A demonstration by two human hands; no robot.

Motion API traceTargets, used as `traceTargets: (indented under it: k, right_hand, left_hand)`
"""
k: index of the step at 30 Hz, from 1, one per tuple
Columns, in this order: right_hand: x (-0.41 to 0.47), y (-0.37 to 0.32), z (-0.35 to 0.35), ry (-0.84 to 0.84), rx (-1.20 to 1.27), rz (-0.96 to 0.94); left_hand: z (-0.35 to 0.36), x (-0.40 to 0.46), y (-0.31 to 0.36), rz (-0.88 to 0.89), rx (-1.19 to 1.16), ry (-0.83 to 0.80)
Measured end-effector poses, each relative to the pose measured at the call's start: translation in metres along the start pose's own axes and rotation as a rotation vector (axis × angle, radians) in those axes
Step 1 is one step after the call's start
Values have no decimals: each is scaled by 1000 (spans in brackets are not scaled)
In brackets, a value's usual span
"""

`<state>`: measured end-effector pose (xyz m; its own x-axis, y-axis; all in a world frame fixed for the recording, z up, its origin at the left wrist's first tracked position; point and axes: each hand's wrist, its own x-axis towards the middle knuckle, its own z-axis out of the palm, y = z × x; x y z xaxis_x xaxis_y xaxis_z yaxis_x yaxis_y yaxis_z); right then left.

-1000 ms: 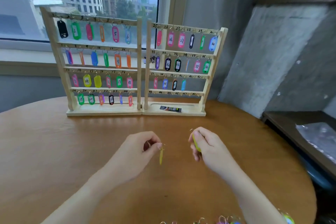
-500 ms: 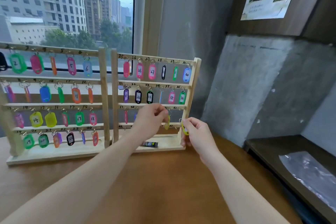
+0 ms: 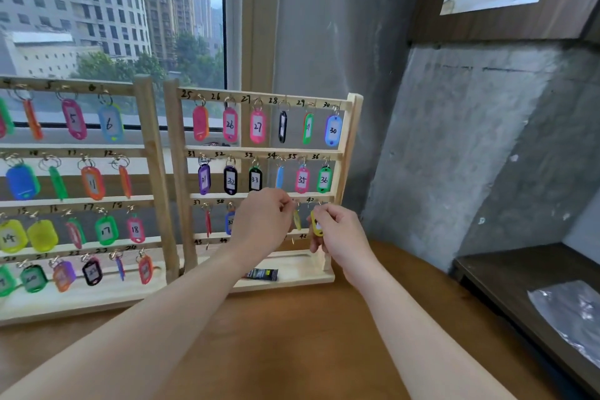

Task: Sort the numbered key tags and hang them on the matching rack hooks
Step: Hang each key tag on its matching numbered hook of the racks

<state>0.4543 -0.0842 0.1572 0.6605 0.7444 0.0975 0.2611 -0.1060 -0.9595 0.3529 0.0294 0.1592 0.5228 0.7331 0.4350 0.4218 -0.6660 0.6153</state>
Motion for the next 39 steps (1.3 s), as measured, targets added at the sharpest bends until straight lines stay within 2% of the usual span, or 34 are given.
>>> traceTargets:
  k: [7,10,14,19,26,32,35,39]
  right_hand:
    - [18,7,17,25,8,-48]
    - [21,8,19,34,19,-59]
    - [17,5,14,47,59,-87]
    - [20,6,19,-12,36,-26]
    - [16,15,32,19,-88,73]
    - [-14,22,23,36,-120,182]
    - [-46,24,13,42,-233,162]
    - [-105,34,7,25,-313,81]
  left_hand:
    - [4,-4,-5,73,127,21]
    - [4,-8,-8,90,182,-20]
    - [1,-17,-12,59,140,-83]
    - [-3,-33,-17,43,115,-136]
    - [-22,-54,-25,9,173,-186]
    - [-50,-92,-32,-56,156,-205]
    - [-59,-123,-36,-59,147,-232]
    - [-63,-169,-43,-5,270,-360]
